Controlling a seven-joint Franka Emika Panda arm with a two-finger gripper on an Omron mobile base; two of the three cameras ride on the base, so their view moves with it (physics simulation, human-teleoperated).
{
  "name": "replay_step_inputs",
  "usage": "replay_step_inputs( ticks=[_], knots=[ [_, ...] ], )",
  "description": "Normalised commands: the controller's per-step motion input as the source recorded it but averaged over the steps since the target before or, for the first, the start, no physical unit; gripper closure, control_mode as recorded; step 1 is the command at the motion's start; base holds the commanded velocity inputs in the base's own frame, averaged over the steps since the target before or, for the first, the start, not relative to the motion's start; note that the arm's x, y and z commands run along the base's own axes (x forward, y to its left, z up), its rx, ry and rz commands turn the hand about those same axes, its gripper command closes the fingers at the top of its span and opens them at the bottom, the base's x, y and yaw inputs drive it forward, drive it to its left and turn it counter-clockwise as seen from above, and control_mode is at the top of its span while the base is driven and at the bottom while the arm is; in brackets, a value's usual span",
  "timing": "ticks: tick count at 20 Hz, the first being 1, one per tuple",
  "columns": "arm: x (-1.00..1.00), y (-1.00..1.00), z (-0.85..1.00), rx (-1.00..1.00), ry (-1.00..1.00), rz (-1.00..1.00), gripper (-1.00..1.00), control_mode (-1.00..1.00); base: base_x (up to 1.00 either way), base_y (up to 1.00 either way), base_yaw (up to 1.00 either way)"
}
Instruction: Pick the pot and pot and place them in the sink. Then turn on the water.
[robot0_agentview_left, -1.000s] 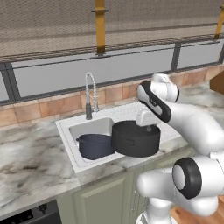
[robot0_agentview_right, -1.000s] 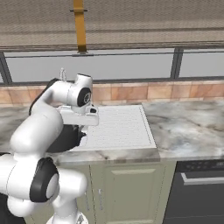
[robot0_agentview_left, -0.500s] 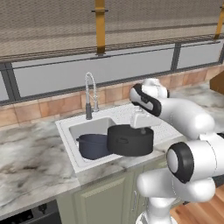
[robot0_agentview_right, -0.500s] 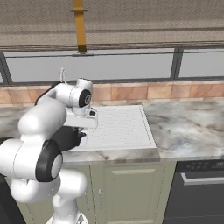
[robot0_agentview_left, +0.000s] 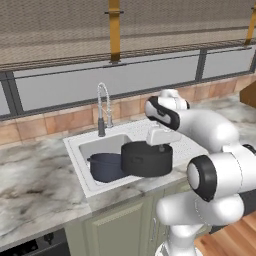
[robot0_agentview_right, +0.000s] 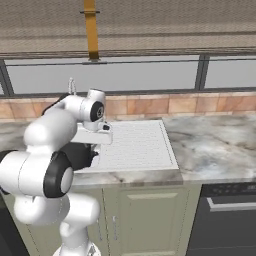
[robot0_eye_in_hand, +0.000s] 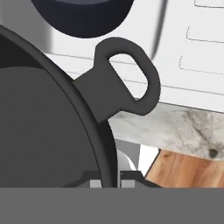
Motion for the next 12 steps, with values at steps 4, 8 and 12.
replay_step_inputs(
  ticks=[4, 8, 12],
  knots=[
    [0.28, 0.02, 0.0, -0.01, 0.0, -0.01, 1.0, -1.0, 0.0, 0.0, 0.0],
    [0.21, 0.04, 0.0, 0.0, 0.0, -0.02, 1.0, -1.0, 0.0, 0.0, 0.0],
    [0.29, 0.13, 0.0, 0.0, -0.02, -0.03, 1.0, -1.0, 0.0, 0.0, 0.0]
  ],
)
